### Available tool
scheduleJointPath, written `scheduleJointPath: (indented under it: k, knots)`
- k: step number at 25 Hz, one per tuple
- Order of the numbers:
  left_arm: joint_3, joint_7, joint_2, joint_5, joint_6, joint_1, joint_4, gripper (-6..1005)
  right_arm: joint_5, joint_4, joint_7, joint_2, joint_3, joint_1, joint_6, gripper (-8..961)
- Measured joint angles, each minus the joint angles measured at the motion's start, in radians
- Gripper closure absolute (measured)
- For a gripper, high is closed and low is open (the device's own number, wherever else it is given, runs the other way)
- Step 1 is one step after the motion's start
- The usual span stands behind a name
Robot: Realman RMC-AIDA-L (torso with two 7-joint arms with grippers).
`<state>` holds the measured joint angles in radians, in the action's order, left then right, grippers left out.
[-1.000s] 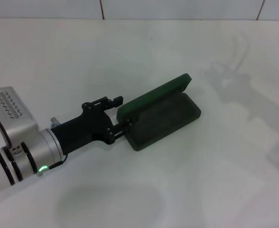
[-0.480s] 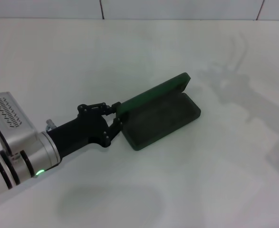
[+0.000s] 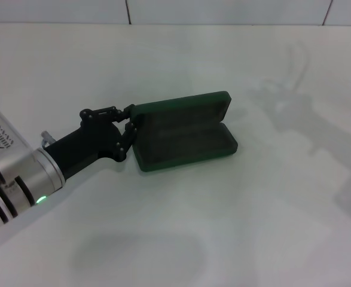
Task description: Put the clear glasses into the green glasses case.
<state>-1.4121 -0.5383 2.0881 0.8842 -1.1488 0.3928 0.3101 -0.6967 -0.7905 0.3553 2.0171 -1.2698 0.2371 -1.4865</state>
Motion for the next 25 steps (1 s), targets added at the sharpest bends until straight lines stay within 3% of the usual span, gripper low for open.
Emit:
scheduleJointPath:
  k: [18,25]
  knots:
    - [0.001,0.068,0.001,-0.013,0.000,0.009,-0.002,831,-0.011,0.001,0.000,0.002,0.000,0.004,0.007,827]
    - [0.001,0.071,0.001,-0.066,-0.001,-0.003,-0.002,620,-0.030,0.001,0.000,0.000,0.000,0.004,0.007,827]
